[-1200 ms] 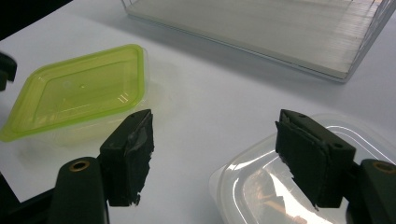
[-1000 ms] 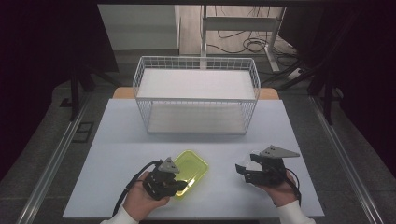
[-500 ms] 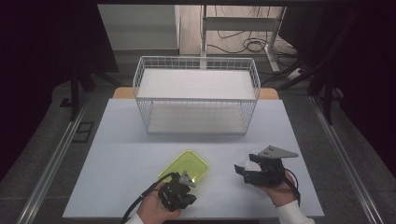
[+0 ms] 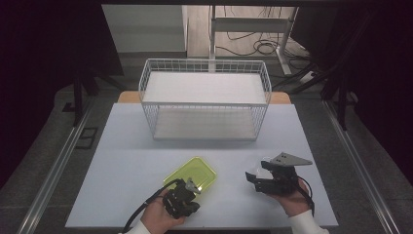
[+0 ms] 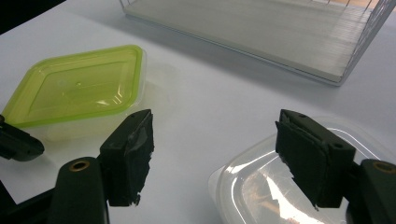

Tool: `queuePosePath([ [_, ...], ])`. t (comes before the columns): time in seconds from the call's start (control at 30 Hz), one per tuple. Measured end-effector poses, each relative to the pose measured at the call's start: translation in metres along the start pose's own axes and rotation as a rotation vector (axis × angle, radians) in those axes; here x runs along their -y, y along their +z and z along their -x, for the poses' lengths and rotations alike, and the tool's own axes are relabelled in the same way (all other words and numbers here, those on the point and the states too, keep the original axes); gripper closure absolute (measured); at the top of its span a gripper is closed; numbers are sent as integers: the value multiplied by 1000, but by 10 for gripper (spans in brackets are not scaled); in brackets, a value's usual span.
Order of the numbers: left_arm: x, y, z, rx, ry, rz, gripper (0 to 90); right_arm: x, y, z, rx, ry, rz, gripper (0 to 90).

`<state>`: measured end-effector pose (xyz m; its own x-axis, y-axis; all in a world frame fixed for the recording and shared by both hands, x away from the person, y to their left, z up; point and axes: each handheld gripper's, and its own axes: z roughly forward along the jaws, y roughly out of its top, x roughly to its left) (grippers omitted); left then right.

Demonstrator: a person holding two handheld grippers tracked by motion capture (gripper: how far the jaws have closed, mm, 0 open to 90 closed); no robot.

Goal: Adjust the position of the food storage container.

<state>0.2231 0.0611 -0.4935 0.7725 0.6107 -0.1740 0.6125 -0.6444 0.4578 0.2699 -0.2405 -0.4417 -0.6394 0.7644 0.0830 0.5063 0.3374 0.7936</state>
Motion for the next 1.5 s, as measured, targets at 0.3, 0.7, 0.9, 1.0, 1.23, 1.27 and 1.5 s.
queuePosePath([
  [0.3,10,-4,-20,-24,-42,-35,896,0,-1,-1,3,-5,0,277],
  [0.7,19,-14,-44,-51,-92,-28,896,0,0,-2,12,-15,-3,277],
  [0.9,22,-18,-55,-79,-118,-19,896,0,0,-4,11,-19,-5,277],
  [1.0,24,-21,-61,-83,-126,-15,896,0,1,-5,10,-20,-6,277],
  [1.23,25,-21,-63,-77,-132,-12,895,0,2,-5,10,-20,-10,277],
  [1.27,25,-21,-63,-77,-132,-12,896,0,2,-5,10,-20,-10,277],
  [1.5,25,-29,-60,-54,-132,23,896,-1,1,-5,9,-19,-6,277],
])
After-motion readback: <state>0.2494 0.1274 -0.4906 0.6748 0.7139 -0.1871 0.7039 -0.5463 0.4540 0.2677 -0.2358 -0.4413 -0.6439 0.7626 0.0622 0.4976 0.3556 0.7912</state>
